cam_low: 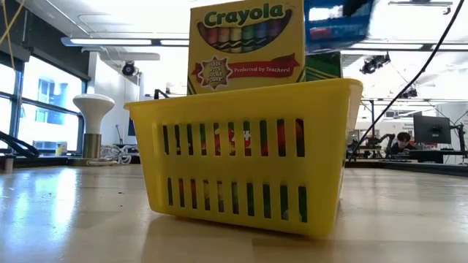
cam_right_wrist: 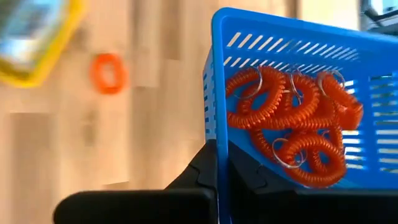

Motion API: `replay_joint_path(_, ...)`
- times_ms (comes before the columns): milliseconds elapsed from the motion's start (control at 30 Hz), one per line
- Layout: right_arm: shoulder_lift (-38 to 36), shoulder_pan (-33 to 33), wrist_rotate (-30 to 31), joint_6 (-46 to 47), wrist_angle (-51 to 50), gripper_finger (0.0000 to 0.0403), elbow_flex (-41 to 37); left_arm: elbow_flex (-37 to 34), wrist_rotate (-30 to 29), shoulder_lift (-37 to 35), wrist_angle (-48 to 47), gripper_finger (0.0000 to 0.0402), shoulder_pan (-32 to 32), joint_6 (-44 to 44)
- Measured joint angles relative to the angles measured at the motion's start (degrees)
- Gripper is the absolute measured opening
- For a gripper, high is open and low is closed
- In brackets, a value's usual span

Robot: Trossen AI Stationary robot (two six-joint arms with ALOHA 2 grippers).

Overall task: Pick & Place Office Desk Supplies
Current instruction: Put the blue bin with the orange spring keychains on the shelf

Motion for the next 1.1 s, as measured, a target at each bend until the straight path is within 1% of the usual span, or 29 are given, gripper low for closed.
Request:
replay_joint_path(133, -2.1, -10.2, 0.2, -10.1, 3.6, 0.0003, 0.2, 0.0, -0.2, 0.0, 0.0, 0.0121, 1.4, 4.7)
replay_joint_path(233, -3.4, -19.0, -0.9, -16.6, 7.0, 0.0003, 0.2, 0.0, -0.2, 0.0, 0.0, 0.0121, 3.0, 8.3)
replay_joint_path(333, -4.8, -27.6, -7.2, -22.6, 9.7, 0.0003, 0.1, 0.0, -0.2, 0.0, 0.1, 0.0121, 4.6, 12.1)
replay_joint_path(433, -5.0, -34.8, -11.1, -28.6, 12.1, 0.0003, 0.2, 0.0, -0.3, 0.0, 0.3, 0.0121, 6.1, 15.7)
replay_joint_path(533, -4.5, -41.2, -16.6, -33.8, 14.3, 0.0003, 0.1, 0.0, -0.2, 0.0, 0.4, 0.0121, 7.2, 18.6)
replay_joint_path(633, -4.2, -46.3, -23.4, -37.4, 18.2, 0.0003, -1.5, 0.0, -0.2, 0.0, 0.4, 0.0122, 8.1, 21.0)
replay_joint_path(667, -4.1, -47.7, -24.3, -38.0, 19.1, 0.0003, -2.3, 0.0, -0.2, 0.0, 0.4, 0.0121, 8.3, 21.5)
replay_joint_path(767, -4.0, -50.6, -24.3, -38.8, 20.1, 0.0003, -4.2, 0.0, -0.1, 0.0, 0.4, 0.0122, 8.9, 23.1)
replay_joint_path(867, -4.0, -52.5, -24.2, -37.5, 20.0, 0.0004, -5.6, 0.0, -0.1, 0.0, 0.4, 0.0122, 9.4, 23.5)
replay_joint_path(1000, -4.0, -53.1, -24.0, -36.9, 19.6, 0.0015, -6.4, 0.0, -0.1, 0.0, 0.4, 0.0122, 10.4, 23.8)
replay_joint_path(1100, -4.0, -52.8, -25.9, -36.9, 19.7, 0.003, -6.4, 0.0, 0.0, 0.0, 0.4, 0.0122, 11.0, 25.0)
